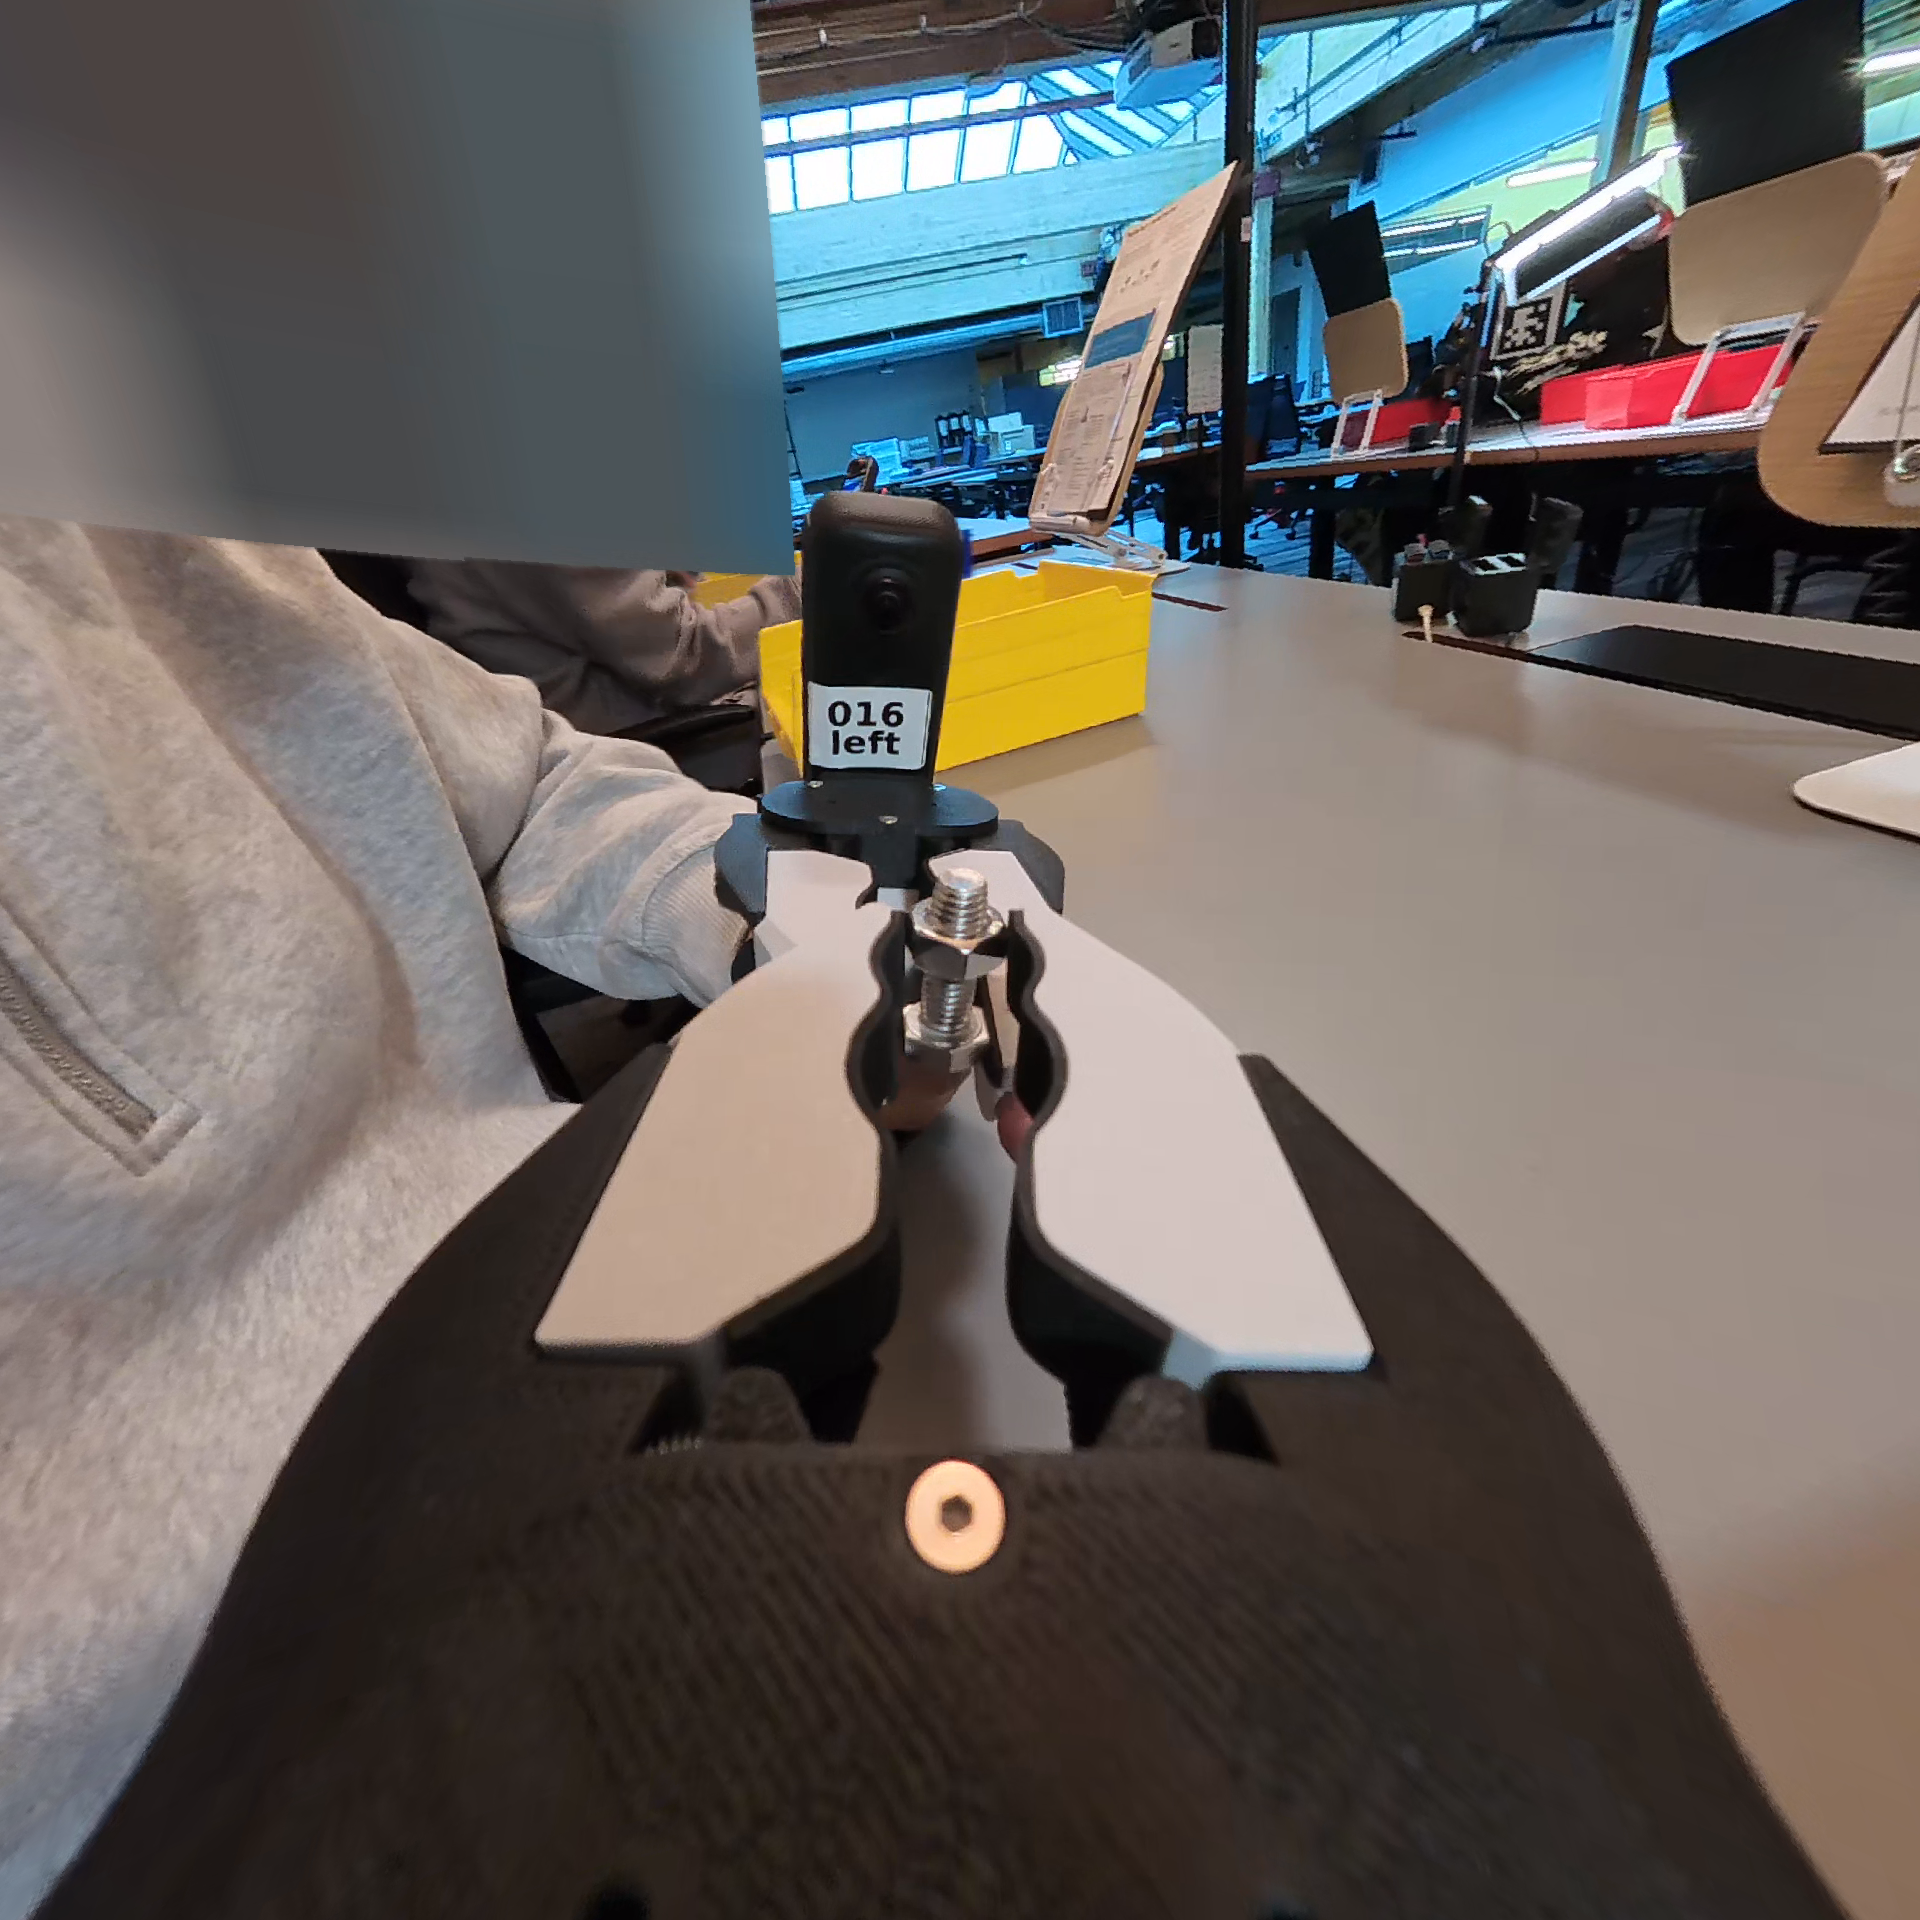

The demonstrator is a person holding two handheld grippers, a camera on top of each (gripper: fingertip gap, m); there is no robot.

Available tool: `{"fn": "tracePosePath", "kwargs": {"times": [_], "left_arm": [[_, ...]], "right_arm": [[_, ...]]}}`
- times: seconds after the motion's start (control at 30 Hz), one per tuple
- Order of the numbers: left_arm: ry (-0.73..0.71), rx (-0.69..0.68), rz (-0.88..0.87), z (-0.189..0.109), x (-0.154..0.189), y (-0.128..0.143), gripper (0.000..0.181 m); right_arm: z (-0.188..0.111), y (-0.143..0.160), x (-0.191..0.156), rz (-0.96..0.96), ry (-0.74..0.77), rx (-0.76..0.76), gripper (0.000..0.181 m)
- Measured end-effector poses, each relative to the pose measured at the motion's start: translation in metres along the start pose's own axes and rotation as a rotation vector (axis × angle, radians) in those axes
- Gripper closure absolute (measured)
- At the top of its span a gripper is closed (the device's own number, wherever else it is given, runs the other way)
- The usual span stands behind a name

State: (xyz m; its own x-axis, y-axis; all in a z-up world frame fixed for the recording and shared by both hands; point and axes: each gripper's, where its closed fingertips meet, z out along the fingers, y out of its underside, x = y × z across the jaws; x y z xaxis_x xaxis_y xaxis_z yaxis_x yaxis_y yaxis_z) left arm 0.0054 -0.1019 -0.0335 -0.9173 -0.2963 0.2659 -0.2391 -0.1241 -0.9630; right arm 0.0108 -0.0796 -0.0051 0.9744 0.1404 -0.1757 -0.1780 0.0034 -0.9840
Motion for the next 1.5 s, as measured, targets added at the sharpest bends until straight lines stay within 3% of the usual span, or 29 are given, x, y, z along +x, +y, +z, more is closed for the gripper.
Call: {"fn": "tracePosePath", "kwargs": {"times": [1.5], "left_arm": [[-0.016, -0.001, 0.025, -0.0021, -0.0019, 0.0, 0.164]], "right_arm": [[-0.0011, 0.0036, -0.0004, 0.019, -0.026, -0.003, 0.163]]}}
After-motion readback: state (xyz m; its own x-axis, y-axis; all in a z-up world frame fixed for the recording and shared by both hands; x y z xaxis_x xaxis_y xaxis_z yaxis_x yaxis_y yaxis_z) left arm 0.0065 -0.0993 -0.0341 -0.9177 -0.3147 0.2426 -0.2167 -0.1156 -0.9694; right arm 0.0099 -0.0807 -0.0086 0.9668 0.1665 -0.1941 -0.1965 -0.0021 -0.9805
